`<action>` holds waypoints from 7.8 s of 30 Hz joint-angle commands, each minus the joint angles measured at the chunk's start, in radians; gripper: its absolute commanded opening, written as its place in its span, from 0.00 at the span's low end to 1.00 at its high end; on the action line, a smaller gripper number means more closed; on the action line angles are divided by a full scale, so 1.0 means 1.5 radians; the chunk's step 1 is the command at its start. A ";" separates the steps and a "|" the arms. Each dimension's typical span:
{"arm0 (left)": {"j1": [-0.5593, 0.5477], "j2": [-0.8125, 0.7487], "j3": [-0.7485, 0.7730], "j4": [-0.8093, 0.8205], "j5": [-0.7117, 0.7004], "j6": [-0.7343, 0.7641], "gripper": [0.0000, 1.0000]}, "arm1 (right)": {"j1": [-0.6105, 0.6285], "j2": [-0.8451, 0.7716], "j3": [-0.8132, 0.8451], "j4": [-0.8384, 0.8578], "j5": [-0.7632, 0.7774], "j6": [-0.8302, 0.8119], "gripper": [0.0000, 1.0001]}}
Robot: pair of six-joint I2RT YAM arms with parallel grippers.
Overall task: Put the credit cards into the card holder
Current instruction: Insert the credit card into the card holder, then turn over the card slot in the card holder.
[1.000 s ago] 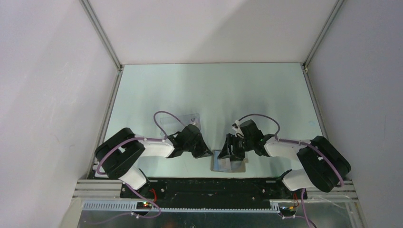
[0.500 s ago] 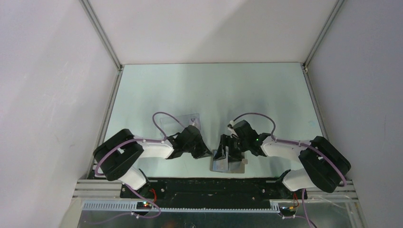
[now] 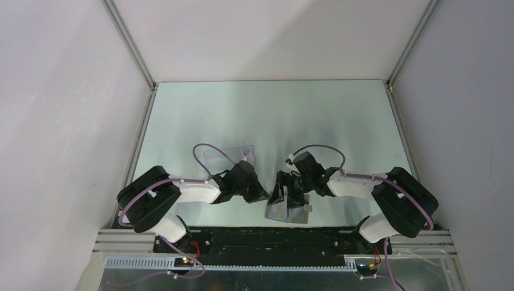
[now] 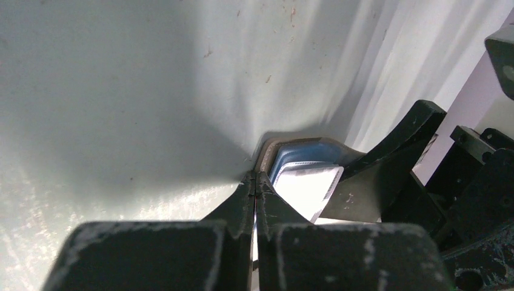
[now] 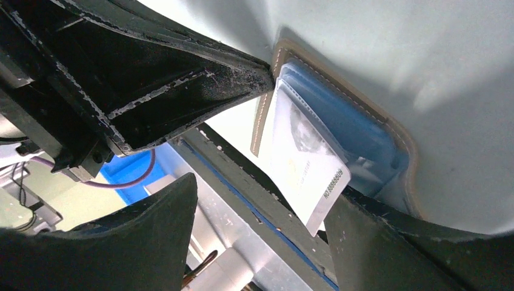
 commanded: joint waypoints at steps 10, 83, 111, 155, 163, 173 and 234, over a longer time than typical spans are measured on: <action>-0.015 -0.111 0.035 -0.196 -0.087 0.050 0.11 | 0.031 0.001 0.078 -0.195 0.148 -0.125 0.81; 0.011 -0.198 -0.045 -0.089 0.024 0.037 0.34 | 0.042 0.103 0.199 -0.280 0.140 -0.220 0.23; -0.037 -0.238 0.028 -0.244 -0.101 0.081 0.29 | 0.041 0.140 0.172 -0.254 0.134 -0.216 0.11; -0.078 -0.131 0.105 -0.227 -0.089 0.109 0.08 | 0.027 0.092 0.175 -0.278 0.101 -0.210 0.11; -0.090 -0.087 0.139 -0.227 -0.066 0.109 0.19 | 0.002 0.026 0.193 -0.328 0.115 -0.216 0.12; -0.104 -0.087 0.172 -0.284 -0.111 0.125 0.39 | -0.048 -0.015 0.192 -0.366 0.113 -0.244 0.12; -0.086 -0.063 0.154 -0.290 -0.114 0.150 0.11 | 0.014 0.126 0.172 -0.233 0.080 -0.209 0.00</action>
